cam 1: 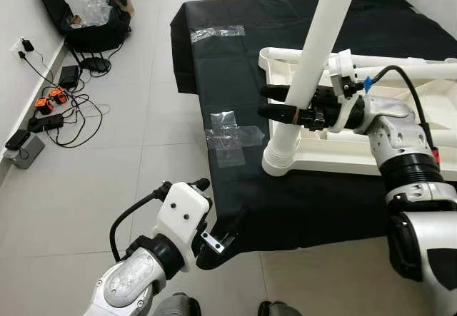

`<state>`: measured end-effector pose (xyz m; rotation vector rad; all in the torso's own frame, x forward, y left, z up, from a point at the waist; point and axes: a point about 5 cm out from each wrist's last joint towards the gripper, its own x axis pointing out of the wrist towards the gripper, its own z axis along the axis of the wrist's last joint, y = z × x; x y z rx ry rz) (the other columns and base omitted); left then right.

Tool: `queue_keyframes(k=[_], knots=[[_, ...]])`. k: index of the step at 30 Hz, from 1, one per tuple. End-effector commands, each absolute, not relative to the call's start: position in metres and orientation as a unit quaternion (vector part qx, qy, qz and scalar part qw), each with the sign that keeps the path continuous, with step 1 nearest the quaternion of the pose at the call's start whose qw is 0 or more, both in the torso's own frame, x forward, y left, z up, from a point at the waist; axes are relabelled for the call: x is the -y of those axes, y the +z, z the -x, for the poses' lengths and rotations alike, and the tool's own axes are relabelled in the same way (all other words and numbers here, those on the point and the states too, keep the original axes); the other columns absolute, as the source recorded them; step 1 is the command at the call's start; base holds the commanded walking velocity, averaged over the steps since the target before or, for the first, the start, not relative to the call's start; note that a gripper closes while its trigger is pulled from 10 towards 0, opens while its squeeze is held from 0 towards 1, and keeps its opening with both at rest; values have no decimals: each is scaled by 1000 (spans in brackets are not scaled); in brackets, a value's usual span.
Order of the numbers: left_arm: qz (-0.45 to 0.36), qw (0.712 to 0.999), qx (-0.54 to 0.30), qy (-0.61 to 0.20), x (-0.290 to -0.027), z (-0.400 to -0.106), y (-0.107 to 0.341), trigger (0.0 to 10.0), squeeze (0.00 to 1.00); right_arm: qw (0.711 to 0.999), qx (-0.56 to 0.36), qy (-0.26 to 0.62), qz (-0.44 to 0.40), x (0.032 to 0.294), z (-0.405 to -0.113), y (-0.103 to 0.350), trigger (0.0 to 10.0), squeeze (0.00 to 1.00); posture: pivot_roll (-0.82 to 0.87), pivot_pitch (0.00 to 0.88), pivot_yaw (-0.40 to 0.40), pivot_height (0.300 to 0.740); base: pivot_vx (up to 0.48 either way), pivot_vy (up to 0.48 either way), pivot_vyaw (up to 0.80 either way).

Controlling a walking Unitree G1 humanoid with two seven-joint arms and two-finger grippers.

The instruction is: Building children table

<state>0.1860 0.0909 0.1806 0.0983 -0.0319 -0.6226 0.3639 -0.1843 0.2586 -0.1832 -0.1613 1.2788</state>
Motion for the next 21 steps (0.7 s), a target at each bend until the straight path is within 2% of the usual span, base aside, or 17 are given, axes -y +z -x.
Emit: queue_keyframes(k=[1,9,21], knots=[[-48,950,9,-309,-90,-186,179,10000,0,789,73,601,101,180,-361,255,10000,0,130,190,-15,740,0,0,0],[-44,951,13,-306,-89,-189,180,10000,0,809,70,574,105,181,-362,249,10000,0,125,188,-20,740,0,0,0],[-48,952,21,-303,-90,-194,182,10000,0,856,57,506,88,182,-362,225,10000,0,116,187,-19,740,0,0,0]])
